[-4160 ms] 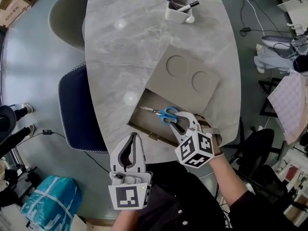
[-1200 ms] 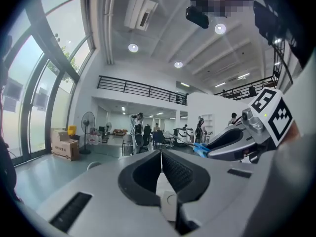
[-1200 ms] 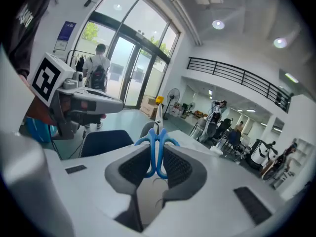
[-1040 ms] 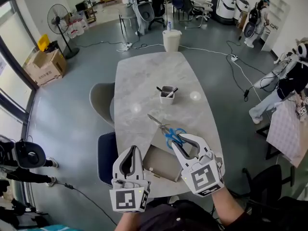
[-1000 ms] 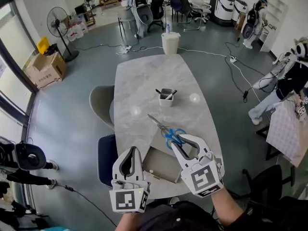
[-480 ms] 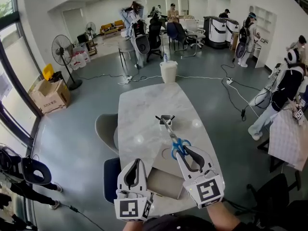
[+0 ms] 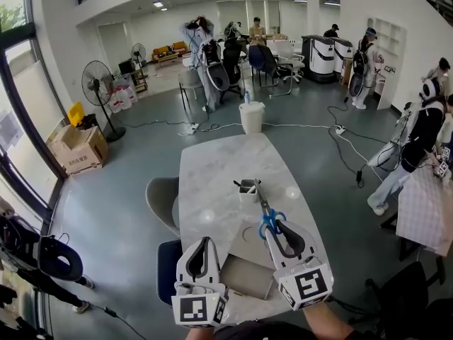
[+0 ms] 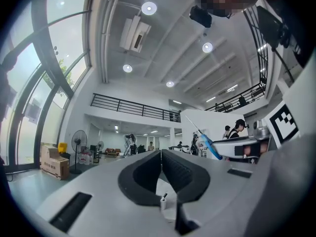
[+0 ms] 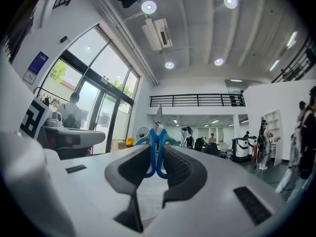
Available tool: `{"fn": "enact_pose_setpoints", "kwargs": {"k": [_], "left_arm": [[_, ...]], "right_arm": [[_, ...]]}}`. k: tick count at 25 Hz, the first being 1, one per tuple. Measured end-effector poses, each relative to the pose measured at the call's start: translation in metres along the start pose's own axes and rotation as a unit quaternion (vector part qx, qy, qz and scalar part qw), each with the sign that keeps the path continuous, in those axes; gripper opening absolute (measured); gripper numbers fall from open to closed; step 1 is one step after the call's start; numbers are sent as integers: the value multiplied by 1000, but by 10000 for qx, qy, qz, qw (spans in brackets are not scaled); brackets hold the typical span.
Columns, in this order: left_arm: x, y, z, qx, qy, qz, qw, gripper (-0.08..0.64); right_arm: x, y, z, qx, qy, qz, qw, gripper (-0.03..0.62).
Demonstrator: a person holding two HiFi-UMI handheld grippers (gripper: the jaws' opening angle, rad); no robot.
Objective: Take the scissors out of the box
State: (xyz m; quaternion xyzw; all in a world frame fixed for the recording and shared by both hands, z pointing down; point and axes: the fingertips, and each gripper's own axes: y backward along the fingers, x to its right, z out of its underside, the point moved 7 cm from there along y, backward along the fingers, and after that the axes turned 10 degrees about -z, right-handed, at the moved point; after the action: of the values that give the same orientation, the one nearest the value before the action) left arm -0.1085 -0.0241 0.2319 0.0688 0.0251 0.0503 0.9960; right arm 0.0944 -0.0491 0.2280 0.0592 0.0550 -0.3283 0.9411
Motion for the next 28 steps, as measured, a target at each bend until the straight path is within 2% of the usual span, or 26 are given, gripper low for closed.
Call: {"fn": "enact_pose_setpoints", "kwargs": {"k": [21, 28], "left_arm": [[-4, -2, 4, 7, 4, 42, 10000, 17], [1, -1, 7, -3, 49, 47, 10000, 17]], "right_arm": [[-7, -2, 4, 48, 10, 143, 9999, 78], [-8, 1, 8, 12, 97, 29, 9999, 77]]}}
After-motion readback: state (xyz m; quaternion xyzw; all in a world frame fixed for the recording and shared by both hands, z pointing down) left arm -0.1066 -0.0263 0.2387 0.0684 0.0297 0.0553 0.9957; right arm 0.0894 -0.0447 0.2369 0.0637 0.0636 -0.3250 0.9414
